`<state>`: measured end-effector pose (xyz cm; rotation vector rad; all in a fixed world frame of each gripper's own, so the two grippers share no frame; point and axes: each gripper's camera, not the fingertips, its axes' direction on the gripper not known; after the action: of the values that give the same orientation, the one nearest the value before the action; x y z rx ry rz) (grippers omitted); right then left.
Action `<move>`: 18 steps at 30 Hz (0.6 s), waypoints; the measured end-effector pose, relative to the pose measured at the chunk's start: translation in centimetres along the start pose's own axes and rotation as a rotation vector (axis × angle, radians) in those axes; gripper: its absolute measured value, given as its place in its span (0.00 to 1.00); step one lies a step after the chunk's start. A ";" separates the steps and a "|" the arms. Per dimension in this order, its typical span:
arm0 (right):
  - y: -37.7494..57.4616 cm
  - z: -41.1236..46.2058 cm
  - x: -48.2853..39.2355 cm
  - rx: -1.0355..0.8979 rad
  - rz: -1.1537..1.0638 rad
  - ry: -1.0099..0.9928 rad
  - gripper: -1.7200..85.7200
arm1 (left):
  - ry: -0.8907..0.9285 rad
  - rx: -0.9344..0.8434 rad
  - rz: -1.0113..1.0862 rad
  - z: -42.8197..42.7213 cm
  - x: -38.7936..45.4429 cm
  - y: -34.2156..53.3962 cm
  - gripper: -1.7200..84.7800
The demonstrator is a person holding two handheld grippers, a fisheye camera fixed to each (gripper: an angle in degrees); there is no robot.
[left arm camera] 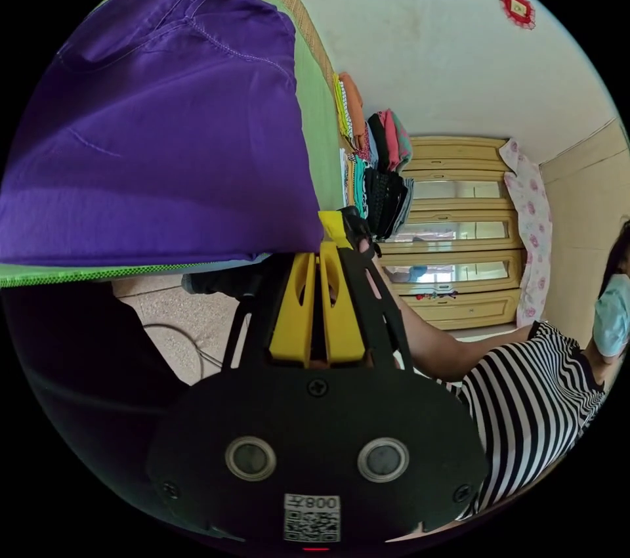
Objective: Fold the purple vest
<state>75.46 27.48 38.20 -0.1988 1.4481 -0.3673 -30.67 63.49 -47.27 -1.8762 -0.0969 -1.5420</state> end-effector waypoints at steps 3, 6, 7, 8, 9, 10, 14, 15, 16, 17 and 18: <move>-0.3 0.6 0.2 -0.014 0.012 -0.005 0.14 | -0.017 -0.001 0.009 -0.6 -0.4 0.2 0.03; -0.6 1.1 -0.1 -0.025 0.008 0.005 0.12 | -0.022 0.008 0.018 -2.1 -0.8 1.0 0.03; -0.6 1.3 -0.5 -0.024 0.003 0.025 0.11 | -0.034 0.027 0.019 -3.1 -1.0 1.5 0.03; -0.7 1.4 -0.7 -0.024 -0.001 0.037 0.11 | -0.041 0.043 0.018 -3.7 -1.1 1.8 0.03; -0.8 1.6 -1.2 -0.026 -0.010 0.060 0.10 | -0.054 0.084 0.014 -5.1 -1.4 2.4 0.03; -0.9 1.7 -1.8 -0.028 -0.021 0.081 0.10 | -0.070 0.126 0.001 -6.6 -1.8 3.0 0.04; -1.2 2.4 -3.4 -0.040 -0.054 0.128 0.10 | -0.147 0.247 -0.097 -10.9 -4.1 5.1 0.08; -1.4 2.6 -3.8 -0.042 -0.063 0.134 0.10 | -0.147 0.286 -0.146 -12.0 -5.2 5.8 0.09; -1.5 2.8 -4.1 -0.042 -0.070 0.133 0.09 | -0.126 0.319 -0.186 -12.8 -6.3 6.4 0.11; -1.5 2.9 -4.3 -0.041 -0.072 0.131 0.09 | -0.117 0.335 -0.203 -13.1 -6.8 6.6 0.12; -1.6 3.1 -4.4 -0.041 -0.075 0.129 0.09 | -0.100 0.360 -0.240 -13.5 -7.9 7.0 0.13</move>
<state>77.96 27.31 43.25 -0.2667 1.5789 -0.4178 -40.95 53.61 -56.84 -1.6950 -0.6236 -1.4675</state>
